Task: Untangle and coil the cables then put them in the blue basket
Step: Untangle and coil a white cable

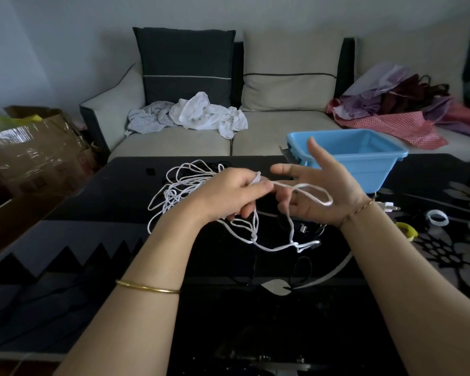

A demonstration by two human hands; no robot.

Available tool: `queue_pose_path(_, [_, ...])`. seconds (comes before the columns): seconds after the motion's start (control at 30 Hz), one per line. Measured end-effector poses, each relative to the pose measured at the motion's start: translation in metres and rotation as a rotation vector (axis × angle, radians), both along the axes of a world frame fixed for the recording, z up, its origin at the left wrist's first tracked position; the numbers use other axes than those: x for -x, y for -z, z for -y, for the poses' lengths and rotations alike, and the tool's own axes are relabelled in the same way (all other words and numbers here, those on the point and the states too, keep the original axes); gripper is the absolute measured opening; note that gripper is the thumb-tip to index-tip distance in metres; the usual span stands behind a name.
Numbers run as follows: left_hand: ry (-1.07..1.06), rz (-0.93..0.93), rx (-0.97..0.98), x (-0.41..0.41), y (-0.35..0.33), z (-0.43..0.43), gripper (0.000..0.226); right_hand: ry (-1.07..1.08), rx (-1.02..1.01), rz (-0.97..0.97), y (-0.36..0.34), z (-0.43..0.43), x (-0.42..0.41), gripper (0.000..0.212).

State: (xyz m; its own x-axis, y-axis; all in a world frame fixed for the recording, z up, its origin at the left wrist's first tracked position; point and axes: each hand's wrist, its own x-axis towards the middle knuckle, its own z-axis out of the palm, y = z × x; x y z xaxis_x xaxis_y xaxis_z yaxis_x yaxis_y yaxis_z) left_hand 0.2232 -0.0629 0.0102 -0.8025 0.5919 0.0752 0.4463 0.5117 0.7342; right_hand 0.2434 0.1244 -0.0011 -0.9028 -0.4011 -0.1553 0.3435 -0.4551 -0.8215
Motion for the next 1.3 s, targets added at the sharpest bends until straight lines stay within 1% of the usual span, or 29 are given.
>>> queue_pose_path(0.03, [-0.032,-0.048,0.017,0.002,0.002,0.002,0.031,0.027,0.058,0.020,0.003,-0.002,0.001,0.071])
queue_pose_path(0.1, [-0.137,-0.162,0.050,0.009,0.005,0.005,0.034,0.105,0.172,0.067,0.008,-0.005,0.004,0.078])
queue_pose_path(0.17, [-0.269,-0.250,0.063,0.015,0.010,0.010,0.040,0.201,0.256,0.110,0.012,-0.011,0.008,0.075])
queue_pose_path(0.2, [-0.340,-0.276,0.075,0.018,0.012,0.012,0.040,0.232,0.231,0.109,0.012,-0.013,0.010,0.067])
queue_pose_path(0.27, [-0.460,-0.320,0.161,0.022,0.015,0.016,0.041,0.249,0.064,0.048,0.010,-0.012,0.011,0.043])
queue_pose_path(0.33, [-0.474,-0.293,0.217,0.024,0.016,0.017,0.046,0.288,-0.146,-0.069,0.008,-0.005,0.013,0.020])
queue_pose_path(0.37, [-0.439,-0.225,0.188,0.023,0.015,0.016,0.046,0.351,-0.227,-0.115,0.007,-0.001,0.016,0.019])
queue_pose_path(0.43, [-0.325,0.029,0.028,0.018,0.012,0.014,0.044,0.515,-0.328,-0.157,0.010,0.003,0.019,0.028])
queue_pose_path(0.5, [-0.206,0.342,-0.234,0.015,0.006,0.013,0.041,0.601,-0.375,-0.168,0.016,0.004,0.022,0.030])
queue_pose_path(0.57, [-0.091,0.611,-0.520,0.015,0.001,0.015,0.039,0.619,-0.428,-0.167,0.024,0.004,0.023,0.024])
queue_pose_path(0.63, [-0.006,0.845,-0.797,0.019,-0.001,0.018,0.037,0.609,-0.469,-0.176,0.028,0.004,0.024,0.009])
queue_pose_path(0.67, [0.035,0.926,-0.915,0.021,0.000,0.021,0.037,0.596,-0.477,-0.179,0.028,0.004,0.025,0.006])
queue_pose_path(0.73, [0.147,1.044,-1.119,0.025,0.002,0.026,0.042,0.571,-0.494,-0.177,0.029,0.005,0.026,0.011])
queue_pose_path(0.8, [0.238,1.118,-1.331,0.027,0.002,0.030,0.041,0.531,-0.554,-0.172,0.030,0.006,0.026,0.015])
queue_pose_path(0.87, [0.201,1.114,-1.516,0.028,0.001,0.032,0.039,0.470,-0.669,-0.174,0.032,0.006,0.025,0.022])
queue_pose_path(0.97, [0.069,1.072,-1.720,0.027,0.000,0.029,0.041,0.332,-0.808,-0.200,0.030,0.008,0.022,0.030])
queue_pose_path(1.07, [-0.053,1.011,-1.853,0.030,0.000,0.024,0.032,0.109,-0.884,-0.229,0.027,0.017,0.014,0.033])
queue_pose_path(1.13, [-0.120,0.926,-1.836,0.033,0.001,0.021,0.027,-0.017,-0.913,-0.292,0.023,0.023,0.008,0.032])
queue_pose_path(1.23, [-0.217,0.750,-1.735,0.036,0.004,0.017,0.034,-0.141,-0.886,-0.386,0.008,0.028,-0.003,0.027])
queue_pose_path(1.3, [-0.286,0.622,-1.634,0.036,0.005,0.012,0.031,-0.190,-0.921,-0.431,-0.002,0.030,-0.010,0.022])
